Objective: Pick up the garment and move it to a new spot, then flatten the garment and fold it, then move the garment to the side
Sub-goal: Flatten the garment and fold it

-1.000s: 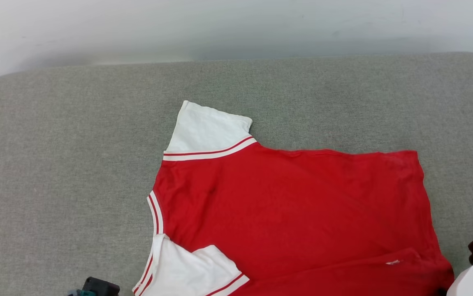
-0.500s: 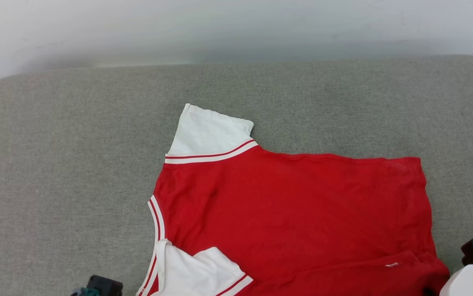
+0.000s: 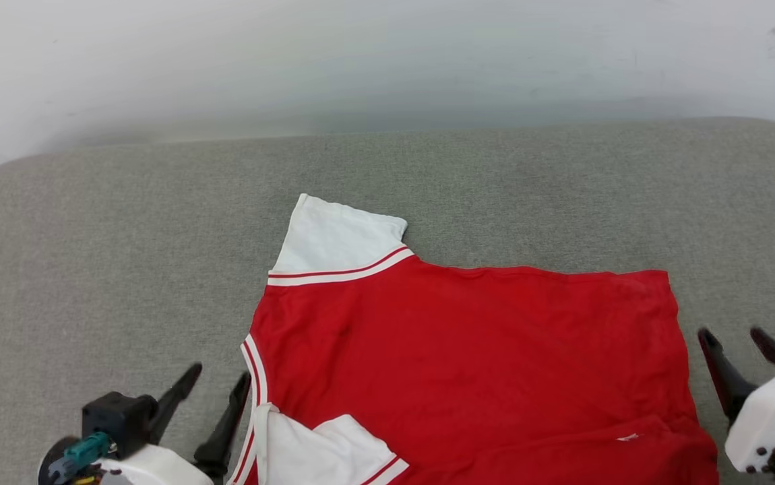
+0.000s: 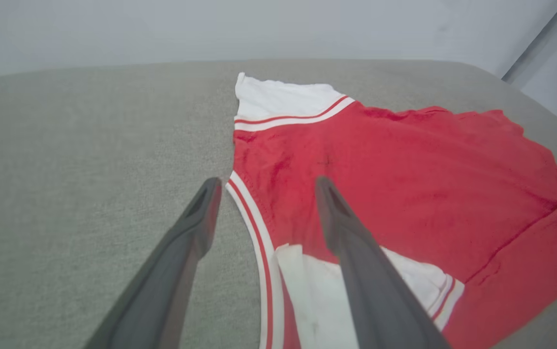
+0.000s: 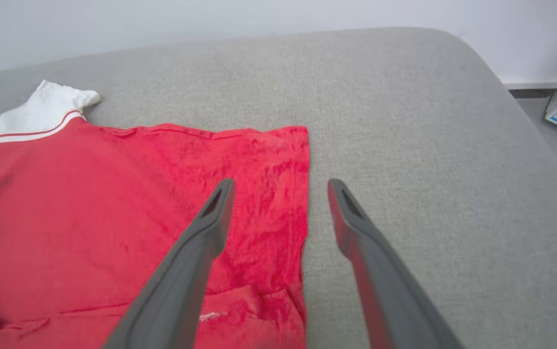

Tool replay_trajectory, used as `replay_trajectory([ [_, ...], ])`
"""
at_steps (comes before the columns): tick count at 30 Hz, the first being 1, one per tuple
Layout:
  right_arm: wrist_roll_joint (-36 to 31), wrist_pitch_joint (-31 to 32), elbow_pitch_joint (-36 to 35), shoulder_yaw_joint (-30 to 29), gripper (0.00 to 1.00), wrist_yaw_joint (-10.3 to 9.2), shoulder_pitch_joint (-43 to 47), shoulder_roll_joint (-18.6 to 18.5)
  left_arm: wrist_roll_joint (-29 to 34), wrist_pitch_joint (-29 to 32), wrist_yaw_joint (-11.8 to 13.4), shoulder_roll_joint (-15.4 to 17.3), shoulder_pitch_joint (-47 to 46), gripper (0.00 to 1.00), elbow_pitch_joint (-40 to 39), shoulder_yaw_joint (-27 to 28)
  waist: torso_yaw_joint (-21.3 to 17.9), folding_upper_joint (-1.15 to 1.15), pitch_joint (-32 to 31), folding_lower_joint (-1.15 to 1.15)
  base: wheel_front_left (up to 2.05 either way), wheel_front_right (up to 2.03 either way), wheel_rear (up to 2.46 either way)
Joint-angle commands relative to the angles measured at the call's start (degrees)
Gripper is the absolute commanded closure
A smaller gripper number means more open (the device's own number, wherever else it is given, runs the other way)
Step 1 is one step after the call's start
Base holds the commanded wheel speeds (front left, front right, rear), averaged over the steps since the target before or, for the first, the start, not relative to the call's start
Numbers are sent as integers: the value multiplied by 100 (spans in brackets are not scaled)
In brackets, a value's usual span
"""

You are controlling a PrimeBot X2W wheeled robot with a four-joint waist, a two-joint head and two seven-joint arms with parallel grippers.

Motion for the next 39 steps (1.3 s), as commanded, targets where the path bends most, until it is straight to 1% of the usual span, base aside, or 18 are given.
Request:
replay_trajectory([
  [1,37,-311,-80,107,0,-2,-116,-38,130,-188,11,-75,-107,0,23,122,-31,0,-24,0,0,0,0],
  [5,175,-1237,-53,329,0,-2,-248,4,447,-379,46,-456,-81,0,-88,639,-100,0,-37,0,0,0,0],
  [6,175,-1237,-53,329,0,-2,-248,4,447,-379,46,-456,-81,0,-88,639,-100,0,-37,0,0,0,0],
  [7,231,-1679,-14,393,0,-2,-305,38,828,-387,-35,-728,-6,0,-273,1057,-120,0,-23,0,0,0,0],
  [8,233,-1871,-3,417,0,-2,-329,64,1009,-388,-84,-871,71,0,-355,1256,-135,0,-14,0,0,0,0],
  [9,233,-1871,-3,417,0,-2,-329,64,1009,-388,-84,-871,71,0,-355,1256,-135,0,-14,0,0,0,0],
  [10,242,-2231,21,484,0,-2,-346,108,1424,-384,-259,-1116,215,0,-497,1594,-171,0,15,0,0,0,0],
  [11,258,-2383,34,510,0,-2,-351,152,1629,-385,-354,-1208,238,0,-554,1733,-184,0,30,0,0,0,0],
  [12,258,-2383,34,510,0,-2,-351,152,1629,-385,-354,-1208,238,0,-554,1733,-184,0,30,0,0,0,0],
  [18,183,-3143,41,719,0,-2,-466,235,2396,-381,-907,-1810,411,0,-636,2436,-307,0,226,0,0,0,0],
  [22,133,-3377,32,825,0,-2,-592,311,2648,-381,-1289,-1972,192,0,-494,2677,-455,0,489,0,0,0,0],
  [24,61,-3425,32,913,0,-2,-682,336,2705,-381,-1514,-1851,17,0,-331,2713,-570,0,687,0,0,0,0],
  [26,-15,-3462,11,1012,0,-2,-772,365,2736,-299,-1674,-1619,-267,0,-134,2710,-688,0,887,0,0,0,0],
  [28,-77,-3498,-14,1047,0,-2,-854,415,2629,-65,-1802,-1423,-640,0,35,2717,-794,0,1075,0,0,0,0],
  [30,-106,-3522,-35,1099,0,-2,-932,481,2535,260,-1900,-1133,-1069,0,137,2682,-919,0,1265,0,0,0,0],
  [32,-142,-3549,-28,1148,0,-2,-994,540,2268,776,-1981,-856,-1478,0,306,2547,-1029,0,1428,0,0,0,0],
  [35,-173,-3613,-14,1262,0,-2,-1115,611,1859,1625,-2016,-282,-2218,0,566,2318,-1204,0,1674,0,0,0,0],
  [39,-189,-3717,105,1398,0,-2,-1250,695,1131,2776,-2025,423,-3071,0,856,1698,-1403,0,1913,0,0,0,0],
])
